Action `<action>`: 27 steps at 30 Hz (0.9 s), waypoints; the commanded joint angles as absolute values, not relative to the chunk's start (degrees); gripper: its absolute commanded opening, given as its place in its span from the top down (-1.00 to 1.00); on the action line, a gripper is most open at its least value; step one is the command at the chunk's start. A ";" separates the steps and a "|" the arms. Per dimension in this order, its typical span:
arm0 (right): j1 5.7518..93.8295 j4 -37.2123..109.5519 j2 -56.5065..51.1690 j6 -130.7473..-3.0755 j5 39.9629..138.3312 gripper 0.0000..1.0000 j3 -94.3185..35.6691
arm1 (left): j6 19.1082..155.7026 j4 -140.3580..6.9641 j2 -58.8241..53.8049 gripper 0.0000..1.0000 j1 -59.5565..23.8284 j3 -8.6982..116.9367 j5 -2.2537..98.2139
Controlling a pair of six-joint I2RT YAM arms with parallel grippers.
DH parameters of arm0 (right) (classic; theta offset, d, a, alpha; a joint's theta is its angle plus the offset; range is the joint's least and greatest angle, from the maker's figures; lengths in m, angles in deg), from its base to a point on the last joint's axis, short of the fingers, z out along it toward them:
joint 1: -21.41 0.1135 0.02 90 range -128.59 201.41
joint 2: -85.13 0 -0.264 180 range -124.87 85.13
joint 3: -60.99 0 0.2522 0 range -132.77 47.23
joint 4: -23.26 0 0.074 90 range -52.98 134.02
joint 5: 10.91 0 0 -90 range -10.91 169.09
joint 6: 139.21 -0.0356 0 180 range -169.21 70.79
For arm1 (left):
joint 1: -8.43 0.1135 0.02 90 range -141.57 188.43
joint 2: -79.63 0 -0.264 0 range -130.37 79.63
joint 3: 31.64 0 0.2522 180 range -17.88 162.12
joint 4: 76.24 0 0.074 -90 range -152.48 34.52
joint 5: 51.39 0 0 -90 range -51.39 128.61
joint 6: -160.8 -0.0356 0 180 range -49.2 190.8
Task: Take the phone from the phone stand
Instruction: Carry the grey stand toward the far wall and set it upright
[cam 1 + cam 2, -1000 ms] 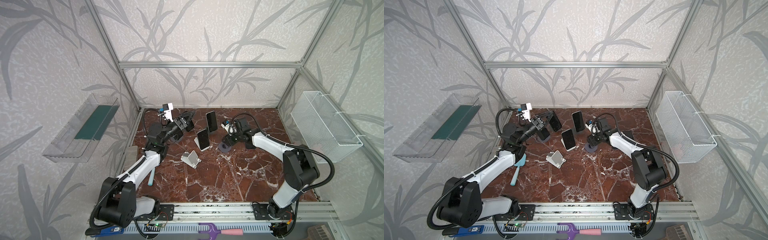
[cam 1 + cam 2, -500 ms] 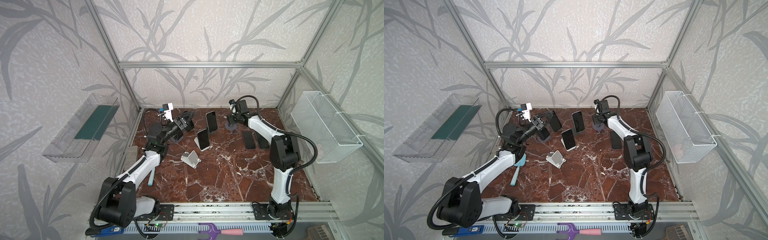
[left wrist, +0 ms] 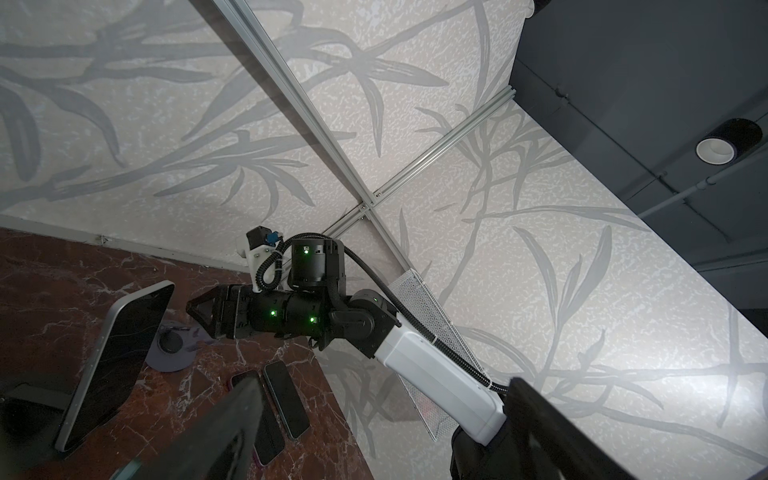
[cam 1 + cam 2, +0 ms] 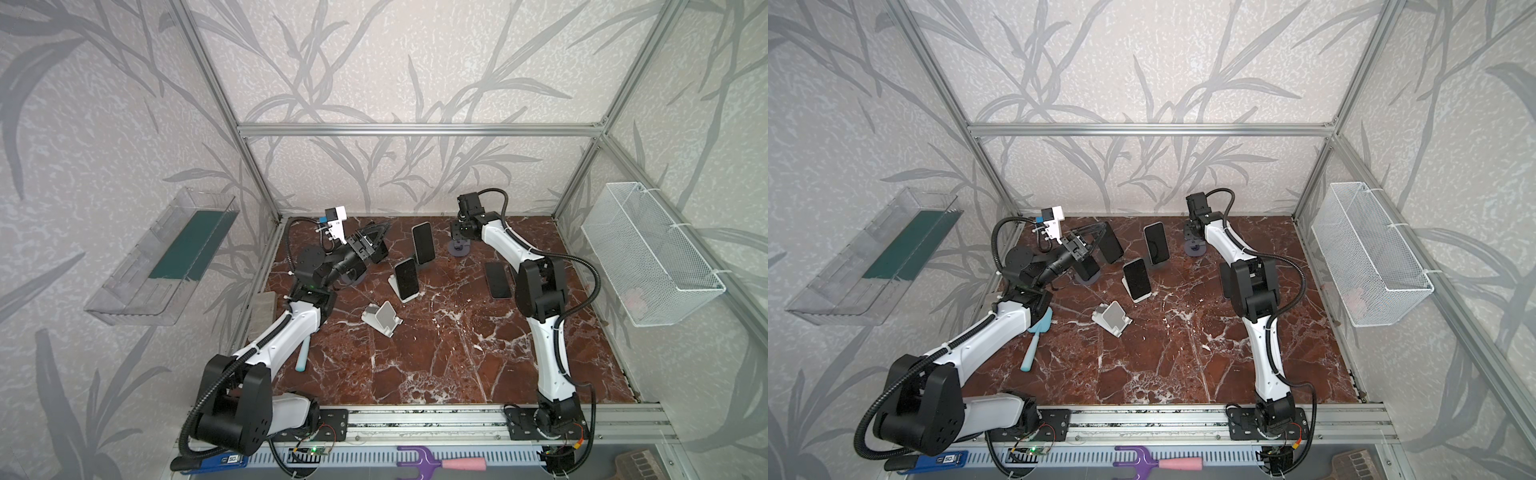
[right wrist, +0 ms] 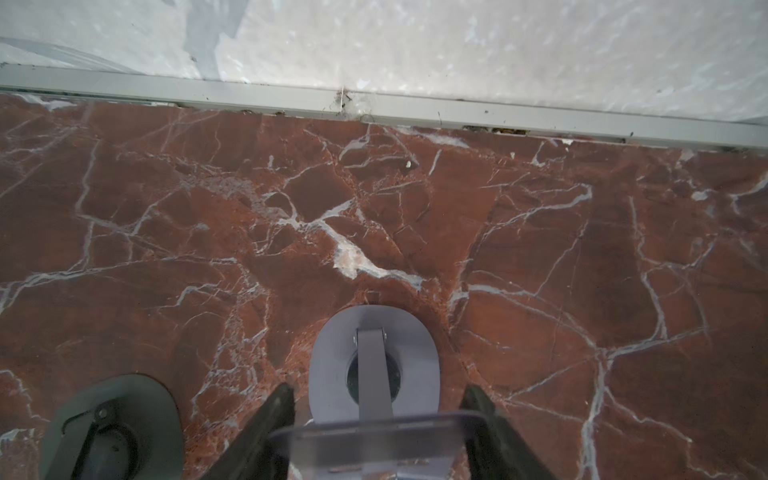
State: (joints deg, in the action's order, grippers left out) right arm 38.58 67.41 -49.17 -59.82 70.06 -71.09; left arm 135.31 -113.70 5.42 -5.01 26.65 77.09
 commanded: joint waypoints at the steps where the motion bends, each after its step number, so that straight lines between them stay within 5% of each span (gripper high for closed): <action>1: 38.38 69.75 -50.74 -61.41 70.03 -0.26 -72.40 | 135.27 -115.20 6.88 -0.84 -5.11 27.10 77.57; 8: 38.12 69.72 -46.57 -61.82 70.07 -0.62 -71.78 | 134.97 -115.21 7.06 -0.84 -5.56 27.22 77.97; 10: 37.81 69.39 -44.41 -62.34 69.49 -0.99 -71.78 | 134.91 -115.14 7.12 -0.84 -5.68 27.29 77.98; 17: 37.64 68.83 -32.09 -61.91 71.06 -0.98 -66.43 | 131.38 -110.89 9.47 -0.98 -5.55 26.86 75.39; 21: 39.95 48.60 -16.41 -71.19 52.18 -0.98 -38.39 | 126.31 -103.54 13.94 -0.98 -4.90 24.24 66.21; 27: 37.64 16.71 3.55 -72.06 73.43 -0.98 -1.43 | 123.70 -98.70 13.33 -0.91 -4.81 25.08 64.85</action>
